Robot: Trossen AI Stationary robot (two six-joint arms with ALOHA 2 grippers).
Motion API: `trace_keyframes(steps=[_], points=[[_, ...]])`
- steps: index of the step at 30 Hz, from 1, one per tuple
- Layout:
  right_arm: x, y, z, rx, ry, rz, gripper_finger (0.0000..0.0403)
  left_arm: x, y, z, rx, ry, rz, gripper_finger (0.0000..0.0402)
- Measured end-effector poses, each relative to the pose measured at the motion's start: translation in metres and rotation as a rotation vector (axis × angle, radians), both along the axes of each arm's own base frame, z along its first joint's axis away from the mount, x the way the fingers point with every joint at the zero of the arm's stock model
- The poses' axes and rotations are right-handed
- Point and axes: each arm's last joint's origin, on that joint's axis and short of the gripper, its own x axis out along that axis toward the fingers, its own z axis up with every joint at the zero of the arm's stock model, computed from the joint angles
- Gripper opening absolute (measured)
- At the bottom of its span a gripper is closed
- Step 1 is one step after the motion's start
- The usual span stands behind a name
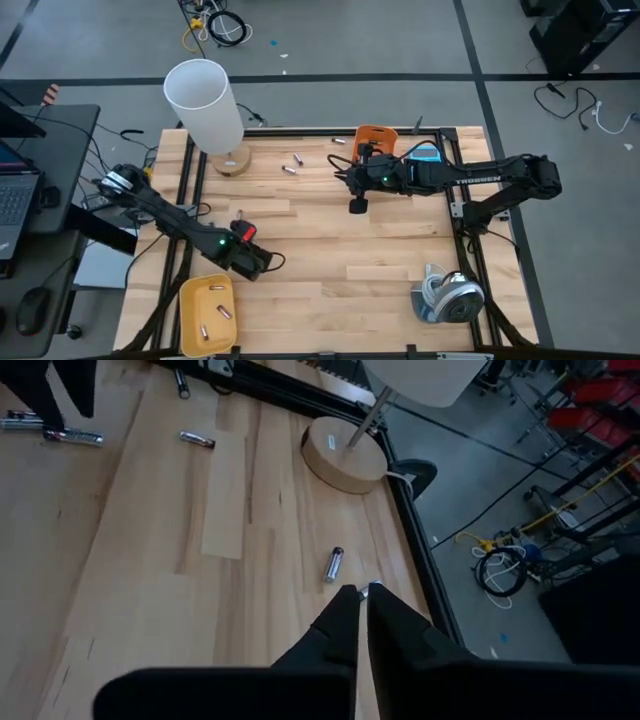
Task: Sort batteries
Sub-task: Put the silver battery into the yellow bin
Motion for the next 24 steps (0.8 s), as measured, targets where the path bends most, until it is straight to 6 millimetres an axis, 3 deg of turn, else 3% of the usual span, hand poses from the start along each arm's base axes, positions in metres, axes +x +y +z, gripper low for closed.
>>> trace_keyframes(steps=[19,24], points=[[0.001,0.000,0.001,0.003,-0.010,0.008,0.0015,0.006,-0.004,-0.028,0.045,0.120,-0.031,0.0168],[0.001,0.000,0.002,0.003,-0.024,0.009,0.0016,0.006,-0.005,-0.030,0.057,0.131,-0.056,0.0154]])
